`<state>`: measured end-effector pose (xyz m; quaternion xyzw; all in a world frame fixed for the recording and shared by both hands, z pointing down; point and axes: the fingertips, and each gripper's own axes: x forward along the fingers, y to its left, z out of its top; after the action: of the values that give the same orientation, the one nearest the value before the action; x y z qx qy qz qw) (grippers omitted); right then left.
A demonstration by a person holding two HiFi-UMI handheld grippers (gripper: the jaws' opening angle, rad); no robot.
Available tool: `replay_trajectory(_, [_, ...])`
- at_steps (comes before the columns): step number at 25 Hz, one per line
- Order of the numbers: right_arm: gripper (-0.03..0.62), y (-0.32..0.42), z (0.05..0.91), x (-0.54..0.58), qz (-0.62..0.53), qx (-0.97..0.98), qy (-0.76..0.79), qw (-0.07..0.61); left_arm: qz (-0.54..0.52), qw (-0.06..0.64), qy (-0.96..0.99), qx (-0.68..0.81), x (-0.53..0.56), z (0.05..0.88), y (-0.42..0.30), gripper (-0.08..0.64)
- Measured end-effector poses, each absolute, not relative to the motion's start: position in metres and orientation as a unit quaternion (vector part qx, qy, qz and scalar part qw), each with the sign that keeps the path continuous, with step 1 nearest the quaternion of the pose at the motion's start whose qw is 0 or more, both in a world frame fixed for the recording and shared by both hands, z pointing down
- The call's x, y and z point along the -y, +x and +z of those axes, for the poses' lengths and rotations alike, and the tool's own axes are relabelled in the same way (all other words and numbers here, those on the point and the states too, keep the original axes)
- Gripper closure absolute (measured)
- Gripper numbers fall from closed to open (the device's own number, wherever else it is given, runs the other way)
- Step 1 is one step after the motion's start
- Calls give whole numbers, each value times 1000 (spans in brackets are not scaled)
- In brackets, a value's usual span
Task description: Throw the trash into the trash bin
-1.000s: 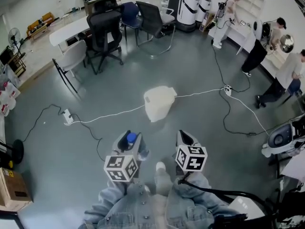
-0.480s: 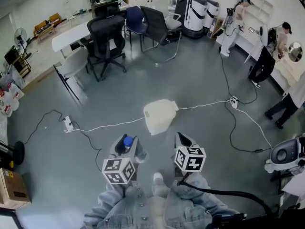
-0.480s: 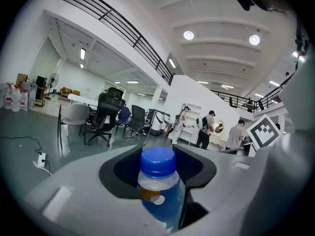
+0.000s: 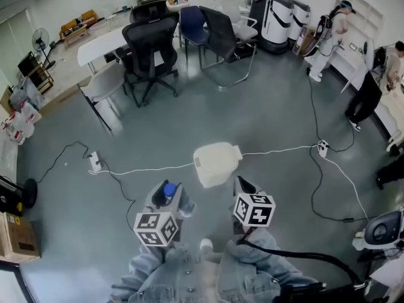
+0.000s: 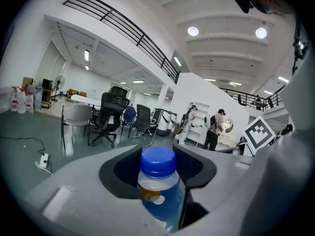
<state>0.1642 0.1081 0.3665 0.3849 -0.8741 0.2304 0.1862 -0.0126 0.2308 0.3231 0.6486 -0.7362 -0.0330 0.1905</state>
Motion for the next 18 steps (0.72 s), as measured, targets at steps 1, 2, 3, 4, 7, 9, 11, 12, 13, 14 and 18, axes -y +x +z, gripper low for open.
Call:
replay_trajectory(1, [589, 164, 367, -100, 232, 875, 383, 186, -32, 190, 646, 738, -226, 323, -13, 356])
replay_trajectory(2, [589, 164, 368, -91, 233, 875, 381, 185, -31, 189, 645, 740, -220, 323, -13, 354])
replay_trajectory(3, [589, 163, 369, -84, 237, 875, 380, 184, -29, 190, 643, 741, -215, 324, -14, 355])
replay_trajectory(4, [589, 162, 372, -78, 242, 875, 378, 185, -25, 191, 642, 742, -211, 325, -15, 355])
replay_trajectory(7, [589, 160, 386, -69, 257, 870, 373, 193, -17, 192, 641, 743, -200, 332, -17, 355])
replay_trajectory(9, [589, 159, 393, -63, 259, 869, 373, 199, -18, 190, 642, 743, -192, 335, -19, 354])
replay_trajectory(11, [589, 155, 396, -56, 257, 867, 375, 202, -21, 192, 643, 741, -182, 337, -25, 354])
replay_trajectory(12, [589, 153, 397, -51, 256, 866, 378, 205, -22, 194, 645, 739, -176, 339, -28, 356])
replay_trajectory(13, [589, 152, 399, -46, 256, 864, 383, 206, -23, 197, 648, 736, -169, 343, -32, 355])
replay_trajectory(14, [589, 151, 401, -39, 256, 860, 389, 207, -24, 199, 651, 732, -162, 346, -36, 355])
replay_trajectory(18, [589, 135, 403, -12, 258, 851, 410, 203, -29, 200, 659, 724, -132, 352, -65, 356])
